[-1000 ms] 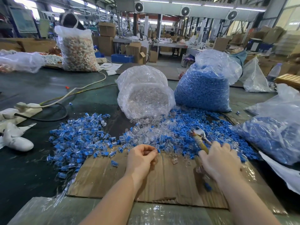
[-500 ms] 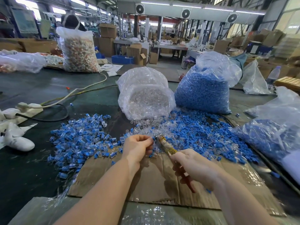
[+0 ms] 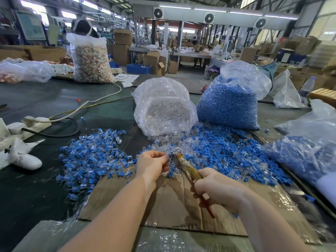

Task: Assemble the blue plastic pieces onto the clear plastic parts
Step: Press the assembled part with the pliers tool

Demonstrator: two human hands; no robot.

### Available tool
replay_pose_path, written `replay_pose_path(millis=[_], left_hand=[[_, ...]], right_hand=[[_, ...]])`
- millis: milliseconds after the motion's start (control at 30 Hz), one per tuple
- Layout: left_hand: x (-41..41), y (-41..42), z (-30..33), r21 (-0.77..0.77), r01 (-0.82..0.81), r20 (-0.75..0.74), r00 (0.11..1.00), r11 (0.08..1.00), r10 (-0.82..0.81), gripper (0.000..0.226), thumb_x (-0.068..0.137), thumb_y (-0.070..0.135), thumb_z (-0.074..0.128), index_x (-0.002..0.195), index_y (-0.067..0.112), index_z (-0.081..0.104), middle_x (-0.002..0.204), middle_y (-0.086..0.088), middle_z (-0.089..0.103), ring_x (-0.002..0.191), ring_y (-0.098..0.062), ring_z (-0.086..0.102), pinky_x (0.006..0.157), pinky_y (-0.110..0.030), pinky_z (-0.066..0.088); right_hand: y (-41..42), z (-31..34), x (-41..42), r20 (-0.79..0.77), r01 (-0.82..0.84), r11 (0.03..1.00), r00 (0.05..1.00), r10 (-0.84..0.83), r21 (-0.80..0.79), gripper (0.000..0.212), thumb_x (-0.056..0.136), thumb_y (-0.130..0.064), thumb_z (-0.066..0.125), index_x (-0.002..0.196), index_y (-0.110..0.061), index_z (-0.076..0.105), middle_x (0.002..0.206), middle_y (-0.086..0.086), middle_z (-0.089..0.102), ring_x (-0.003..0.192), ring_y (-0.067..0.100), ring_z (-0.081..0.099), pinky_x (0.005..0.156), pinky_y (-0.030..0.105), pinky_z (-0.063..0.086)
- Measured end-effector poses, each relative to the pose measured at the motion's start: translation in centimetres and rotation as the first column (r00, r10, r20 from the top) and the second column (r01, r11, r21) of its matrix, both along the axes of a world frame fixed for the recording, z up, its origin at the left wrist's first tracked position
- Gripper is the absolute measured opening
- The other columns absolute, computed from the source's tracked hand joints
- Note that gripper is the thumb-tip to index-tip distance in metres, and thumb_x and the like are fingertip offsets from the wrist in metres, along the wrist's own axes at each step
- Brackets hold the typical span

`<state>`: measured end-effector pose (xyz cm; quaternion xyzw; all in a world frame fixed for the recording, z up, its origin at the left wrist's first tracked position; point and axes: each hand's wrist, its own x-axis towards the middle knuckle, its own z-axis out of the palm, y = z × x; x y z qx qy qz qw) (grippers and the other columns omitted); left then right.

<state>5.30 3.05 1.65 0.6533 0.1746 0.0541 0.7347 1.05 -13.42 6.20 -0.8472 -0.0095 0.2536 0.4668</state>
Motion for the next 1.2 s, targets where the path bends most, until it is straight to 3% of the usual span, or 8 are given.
replay_pose_path(millis=[133,333,533,1067,1200], left_hand=[[0.19,-0.12,0.15,-0.003,-0.03,0.013,0.999,1.0,0.03,0.002,0.081,0.002,0.067,0.081,0.003,0.066,0.067,-0.008,0.064,0.056,-0.013,0.061,0.052,-0.022,0.052],[0.31,-0.06,0.5,0.002,-0.015,0.011,1.0,1.0,0.015,0.005,0.081,0.002,0.067,0.078,0.005,0.065,0.066,-0.008,0.064,0.056,-0.013,0.062,0.052,-0.022,0.051],[0.32,-0.03,0.49,-0.058,-0.019,-0.006,1.0,0.998,0.019,0.005,0.081,-0.001,0.066,0.079,0.003,0.065,0.065,-0.008,0.063,0.052,-0.011,0.061,0.047,-0.019,0.05],[0.01,-0.4,0.15,-0.092,-0.008,-0.011,1.0,0.996,0.007,0.009,0.081,-0.005,0.064,0.076,0.001,0.063,0.062,-0.008,0.061,0.045,-0.008,0.059,0.045,-0.018,0.049],[-0.03,-0.46,-0.1,-0.112,-0.018,-0.034,0.999,0.994,0.014,0.006,0.082,-0.004,0.063,0.079,0.002,0.063,0.065,-0.009,0.062,0.049,-0.011,0.06,0.046,-0.019,0.05]], right_hand=[[-0.06,0.32,0.0,0.011,-0.023,1.0,1.0,0.023,0.002,0.014,0.081,0.003,0.043,0.088,-0.009,0.044,0.087,0.009,0.047,0.081,0.019,0.05,0.063,0.029,0.048],[-0.36,0.28,0.1,0.013,-0.037,0.999,0.999,0.037,0.009,0.014,0.078,0.003,0.044,0.084,-0.01,0.042,0.086,0.012,0.044,0.084,0.025,0.043,0.071,0.036,0.036],[-0.37,0.31,0.12,0.02,-0.071,0.997,0.997,0.071,0.002,0.016,0.075,0.003,0.045,0.081,-0.011,0.041,0.09,0.012,0.043,0.085,0.024,0.044,0.071,0.037,0.038],[0.05,-0.02,-0.22,0.185,-0.085,0.98,0.976,0.118,-0.177,0.021,0.082,0.003,0.038,0.069,-0.013,0.04,0.063,0.005,0.042,0.061,0.02,0.041,0.058,0.033,0.037],[0.03,-0.15,-0.43,0.114,-0.043,0.997,0.992,0.051,-0.071,0.02,0.077,0.007,0.041,0.069,-0.012,0.043,0.063,0.004,0.042,0.058,0.019,0.039,0.056,0.033,0.034]])
